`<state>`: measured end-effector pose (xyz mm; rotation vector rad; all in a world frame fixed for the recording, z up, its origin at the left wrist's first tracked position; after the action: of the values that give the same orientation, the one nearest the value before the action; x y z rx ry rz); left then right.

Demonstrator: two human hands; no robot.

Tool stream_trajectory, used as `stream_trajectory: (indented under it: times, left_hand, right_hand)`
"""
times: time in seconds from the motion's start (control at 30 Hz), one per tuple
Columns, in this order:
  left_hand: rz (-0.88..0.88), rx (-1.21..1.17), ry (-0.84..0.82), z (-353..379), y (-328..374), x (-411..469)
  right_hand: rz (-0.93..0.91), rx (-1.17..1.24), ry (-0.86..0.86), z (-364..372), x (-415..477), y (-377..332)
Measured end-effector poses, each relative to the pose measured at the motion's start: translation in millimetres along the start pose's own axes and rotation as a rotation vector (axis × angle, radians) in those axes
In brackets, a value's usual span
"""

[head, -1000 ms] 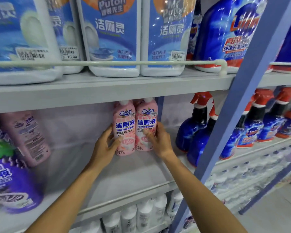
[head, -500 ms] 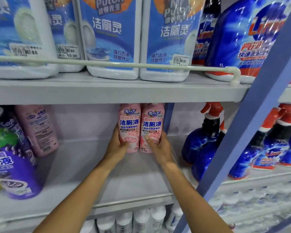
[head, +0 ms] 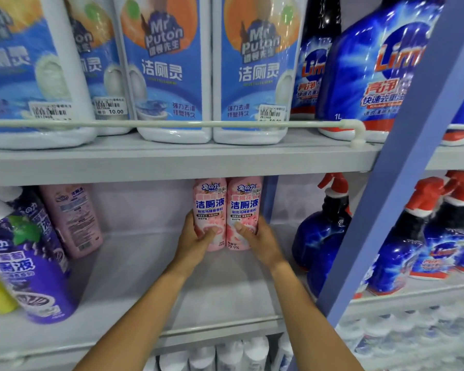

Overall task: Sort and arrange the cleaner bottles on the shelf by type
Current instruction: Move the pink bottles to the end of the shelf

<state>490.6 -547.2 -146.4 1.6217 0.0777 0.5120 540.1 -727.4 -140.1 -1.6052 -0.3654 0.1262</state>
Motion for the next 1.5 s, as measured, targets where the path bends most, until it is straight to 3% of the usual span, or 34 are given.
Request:
stream_trajectory:
  times: [0.27, 0.63, 0.87, 1.03, 1.27, 1.5]
  left_hand:
    - [-0.014, 0.035, -0.006, -1, 4, 0]
    - [-0.104, 0.026, -0.090, -11, 34, -18]
    - [-0.293, 0.085, 0.070, -46, 39, -53]
    - [-0.240, 0.012, 0.146, -74, 49, -94]
    - [-0.177, -0.049, 0.157, -137, 69, -148]
    - [-0.161, -0.043, 0.269, -268, 91, -213]
  right_hand:
    - [0.002, -0.039, -0.032, -1, -5, -8]
    - [0.102, -0.024, 0.177, -3, -26, -23]
    - [0.224, 0.014, 0.252, -7, -74, -19]
    - [0.220, 0.110, 0.258, 6, -101, -31]
    - [0.135, 0.146, 0.165, 68, -131, -43]
    - [0.146, 0.166, 0.029, 203, -171, -63]
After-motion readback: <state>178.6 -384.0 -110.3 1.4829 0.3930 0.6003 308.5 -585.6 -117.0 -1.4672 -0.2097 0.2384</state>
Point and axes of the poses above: each hand's wrist, its own x-axis towards the middle knuckle, its own z-axis out of the palm, y = z × x, the point moved 2 cm from there along x, towards the middle knuckle, and after that the axes turned 3 degrees about z, right-handed, at the moved point
